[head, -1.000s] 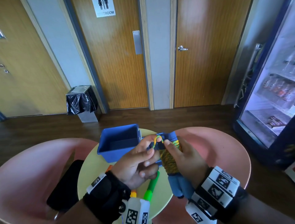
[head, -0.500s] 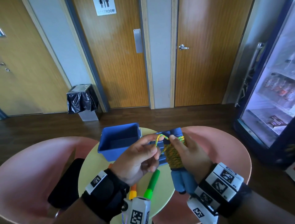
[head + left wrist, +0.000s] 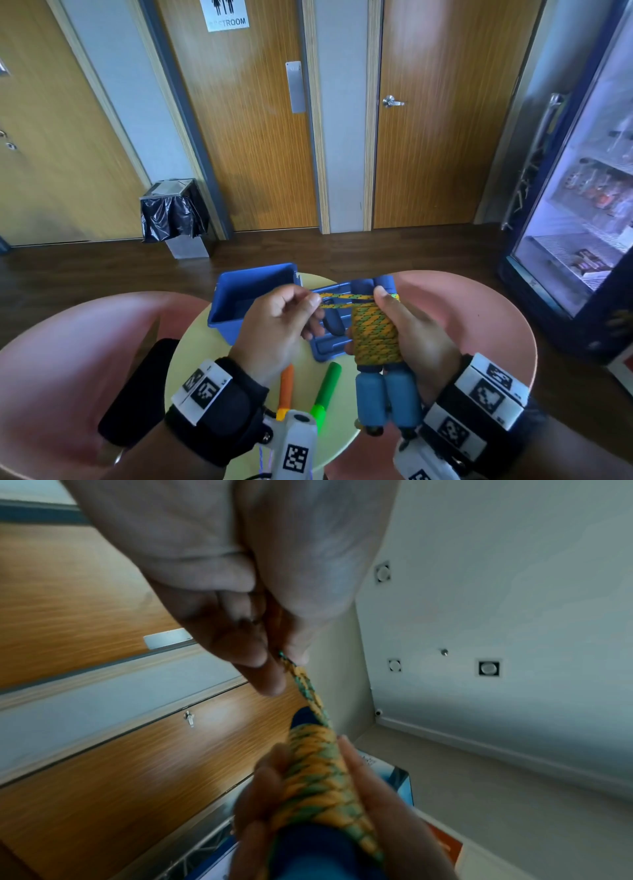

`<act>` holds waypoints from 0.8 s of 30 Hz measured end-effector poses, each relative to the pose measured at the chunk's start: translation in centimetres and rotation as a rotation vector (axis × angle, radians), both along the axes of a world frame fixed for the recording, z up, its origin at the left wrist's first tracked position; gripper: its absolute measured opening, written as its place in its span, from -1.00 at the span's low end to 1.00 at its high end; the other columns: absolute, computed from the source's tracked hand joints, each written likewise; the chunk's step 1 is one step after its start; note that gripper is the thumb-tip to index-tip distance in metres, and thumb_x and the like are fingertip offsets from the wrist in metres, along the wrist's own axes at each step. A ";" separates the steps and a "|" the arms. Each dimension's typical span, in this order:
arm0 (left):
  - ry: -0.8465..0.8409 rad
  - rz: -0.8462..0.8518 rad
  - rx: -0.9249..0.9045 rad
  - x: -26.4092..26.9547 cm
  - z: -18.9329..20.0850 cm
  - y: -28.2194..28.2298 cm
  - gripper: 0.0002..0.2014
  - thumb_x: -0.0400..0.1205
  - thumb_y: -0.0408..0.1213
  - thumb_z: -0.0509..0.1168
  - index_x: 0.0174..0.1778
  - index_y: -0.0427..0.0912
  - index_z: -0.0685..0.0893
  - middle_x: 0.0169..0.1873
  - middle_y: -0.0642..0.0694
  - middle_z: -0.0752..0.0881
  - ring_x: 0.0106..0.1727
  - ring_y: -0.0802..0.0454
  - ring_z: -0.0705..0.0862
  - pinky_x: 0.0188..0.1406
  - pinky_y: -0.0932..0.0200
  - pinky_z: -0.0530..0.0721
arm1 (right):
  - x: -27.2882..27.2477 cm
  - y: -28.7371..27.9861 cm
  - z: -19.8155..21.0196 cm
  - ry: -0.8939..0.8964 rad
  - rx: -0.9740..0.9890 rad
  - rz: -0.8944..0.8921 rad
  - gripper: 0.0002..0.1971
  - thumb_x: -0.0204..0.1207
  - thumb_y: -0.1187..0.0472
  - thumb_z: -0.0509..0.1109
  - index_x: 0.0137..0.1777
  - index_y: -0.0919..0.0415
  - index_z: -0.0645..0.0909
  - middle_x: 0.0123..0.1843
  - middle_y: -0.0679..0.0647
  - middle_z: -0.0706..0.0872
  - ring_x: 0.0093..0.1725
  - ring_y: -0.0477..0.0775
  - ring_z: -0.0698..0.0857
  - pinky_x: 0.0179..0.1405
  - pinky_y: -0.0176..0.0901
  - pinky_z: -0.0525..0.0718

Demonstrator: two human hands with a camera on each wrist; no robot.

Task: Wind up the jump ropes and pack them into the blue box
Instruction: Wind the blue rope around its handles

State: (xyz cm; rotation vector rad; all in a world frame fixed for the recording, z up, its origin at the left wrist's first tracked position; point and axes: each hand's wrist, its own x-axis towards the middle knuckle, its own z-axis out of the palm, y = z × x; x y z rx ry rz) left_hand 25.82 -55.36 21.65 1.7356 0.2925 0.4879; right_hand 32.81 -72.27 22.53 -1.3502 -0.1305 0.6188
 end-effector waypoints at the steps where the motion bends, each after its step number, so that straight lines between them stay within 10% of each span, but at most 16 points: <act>1: -0.004 -0.010 0.038 -0.1 0.1 0.1 -0.82 0.69 -0.39 0.27 -0.17 -0.39 0.68 -0.39 -0.15 0.77 -0.41 0.03 0.71 -0.44 0.24 0.62 | -0.2 0.0 0.1 0.029 0.028 0.024 -0.55 0.63 -0.08 0.30 0.06 0.38 0.67 -0.13 0.45 0.77 -0.26 0.39 0.78 -0.35 0.04 0.73; 18: -0.200 -0.165 -0.008 0.3 -1.1 0.5 -0.74 0.59 -0.15 0.28 -0.18 -0.32 0.59 -0.41 -0.21 0.69 -0.42 -0.02 0.64 -0.35 0.20 0.58 | -1.0 1.0 2.1 0.347 0.435 0.265 -0.36 0.43 -0.23 0.21 -0.27 0.41 0.78 -0.31 0.33 0.72 -0.43 0.25 0.74 -0.42 -0.06 0.72; 24: -0.524 0.045 0.771 -0.7 0.0 1.7 -0.85 0.75 -0.18 0.17 -0.05 -0.15 0.57 -0.07 0.04 0.63 -0.10 0.17 0.67 0.02 0.45 0.56 | -0.8 1.3 2.4 0.325 0.443 0.252 -0.35 0.43 -0.26 0.22 -0.22 0.41 0.75 -0.26 0.36 0.72 -0.39 0.27 0.76 -0.36 0.00 0.74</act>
